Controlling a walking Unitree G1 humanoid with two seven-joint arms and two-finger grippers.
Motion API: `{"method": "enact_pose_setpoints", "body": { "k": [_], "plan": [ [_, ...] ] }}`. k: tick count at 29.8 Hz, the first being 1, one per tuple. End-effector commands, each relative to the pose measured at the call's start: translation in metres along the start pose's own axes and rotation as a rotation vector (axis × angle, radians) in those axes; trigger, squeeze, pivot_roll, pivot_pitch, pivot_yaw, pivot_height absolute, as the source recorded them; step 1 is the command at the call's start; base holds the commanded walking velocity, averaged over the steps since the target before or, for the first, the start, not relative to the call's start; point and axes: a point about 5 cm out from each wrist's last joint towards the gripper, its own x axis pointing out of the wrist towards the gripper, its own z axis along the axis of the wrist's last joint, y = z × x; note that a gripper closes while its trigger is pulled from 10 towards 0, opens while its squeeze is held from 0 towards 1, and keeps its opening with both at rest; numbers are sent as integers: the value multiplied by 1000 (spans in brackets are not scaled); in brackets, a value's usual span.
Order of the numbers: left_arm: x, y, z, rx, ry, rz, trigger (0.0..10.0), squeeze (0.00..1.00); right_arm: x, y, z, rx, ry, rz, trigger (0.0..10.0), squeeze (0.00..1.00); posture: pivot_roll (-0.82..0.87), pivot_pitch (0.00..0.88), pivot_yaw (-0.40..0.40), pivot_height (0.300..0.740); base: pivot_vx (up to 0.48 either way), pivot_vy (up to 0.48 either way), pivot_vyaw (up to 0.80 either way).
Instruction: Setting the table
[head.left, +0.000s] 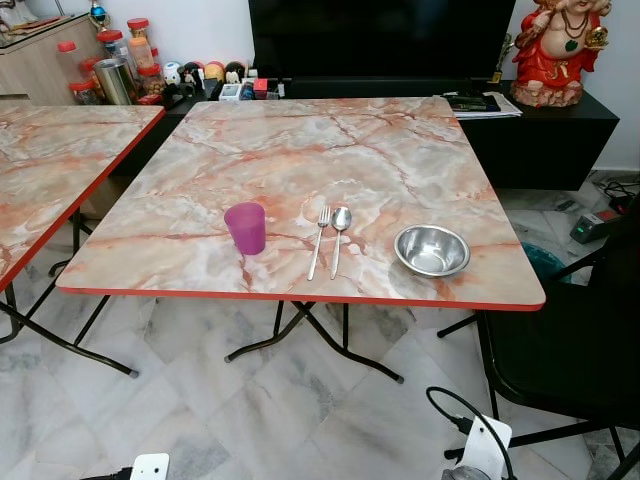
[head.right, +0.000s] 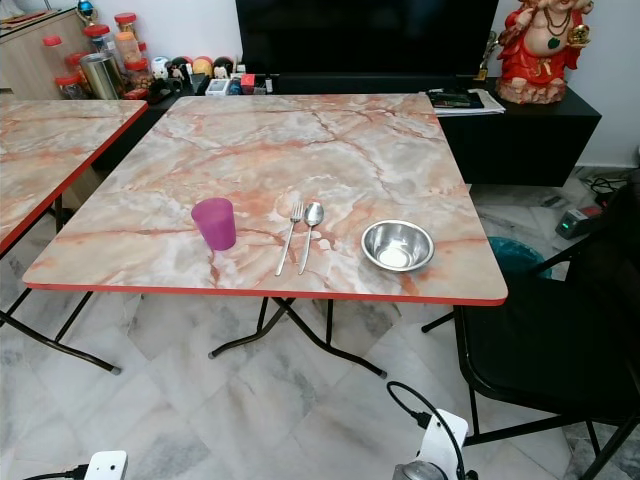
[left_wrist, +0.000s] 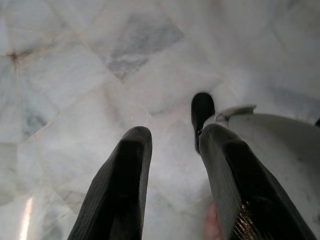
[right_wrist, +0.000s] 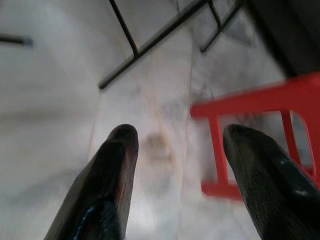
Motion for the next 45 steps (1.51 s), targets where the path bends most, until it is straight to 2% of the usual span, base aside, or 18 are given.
{"method": "enact_pose_setpoints", "body": {
  "k": [1, 6, 7, 8, 12, 16, 17, 19, 20, 23, 24, 27, 32, 37, 39, 40, 41, 45],
  "plan": [
    [-1, 7, -4, 7, 15, 16, 10000, 0, 18, -33, 23, 50, -90, -92, 10000, 0, 14, 0, 40, 728, 0, 0, 0],
    [-1, 7, -4, 11, 14, 17, 10000, 0, 19, -34, 43, 95, -147, -138, 10000, 0, 11, 0, 41, 728, 0, 0, 0],
    [-1, 7, -4, 12, 13, 18, 10000, 0, 19, -37, 65, 153, -205, -184, 10000, 0, 10, 0, 41, 728, 0, 0, 0],
    [-1, 7, -4, 13, 13, 18, 10000, 0, 19, -39, 72, 174, -225, -199, 10000, 0, 10, 0, 41, 728, 0, 0, 0],
    [-1, 7, -4, 12, 12, 18, 10000, 0, 18, -40, 86, 176, -289, -211, 10000, 0, 12, 0, 40, 728, 0, 0, 0],
    [-1, 6, -3, 10, 10, 19, 10000, 0, 9, -40, 125, 211, -456, -205, 10000, 0, 13, 0, 40, 728, 0, 0, 0],
    [-1, 6, -3, 10, 10, 19, 10000, 0, 9, -40, 125, 211, -456, -205, 10000, 0, 13, 0, 40, 728, 0, 0, 0],
    [-1, 6, -3, 8, 8, 19, 10000, 0, 1, -40, 154, 242, -565, -180, 10000, 0, 13, 0, 40, 728, 0, 0, 0],
    [-1, 6, -3, 8, 6, 20, 10000, 0, -10, -36, 185, 298, -664, -96, 10000, 0, 11, 0, 46, 728, 0, 0, 0],
    [-1, 6, -3, 9, 5, 21, 10000, 0, -31, -29, 231, 364, -794, 51, 10000, 0, 11, 0, 46, 728, 0, 0, 0],
    [-1, 6, -3, 9, 5, 21, 10000, 0, -31, -29, 231, 364, -794, 51, 10000, 0, 11, 0, 46, 728, 0, 0, 0],
    [-1, 6, -2, 6, 4, 22, 10000, 0, -59, -27, 283, 398, -908, 161, 10000, 0, 13, 0, 47, 728, 0, 0, 0],
    [-1, 6, -2, 6, 4, 22, 10000, 0, -77, -19, 312, 389, -921, 274, 10000, 0, 12, 0, 50, 728, 0, 0, 0],
    [-1, 5, -1, 6, 4, 19, 10000, 0, -101, 12, 332, 307, -847, 526, 10000, 0, 8, 0, 54, 728, 0, 0, 0],
    [-1, 5, -1, 6, 4, 17, 10000, 0, -107, 26, 332, 199, -812, 579, 10000, 0, 11, 0, 54, 728, 0, 0, 0],
    [-1, 5, -1, 6, 4, 17, 10000, 0, -107, 26, 332, 199, -812, 579, 10000, 0, 11, 0, 54, 728, 0, 0, 0],
    [-1, 5, -1, -3, 3, 19, 10000, 0, -107, 35, 327, 125, -773, 607, 10000, 0, 11, 0, 54, 728, 0, 0, 0],
    [-1, 5, -1, -7, 3, 22, 10000, 0, -107, 45, 319, 117, -695, 677, 10000, 0, 17, 0, 54, 728, 0, 0, 0]
  ]
}}
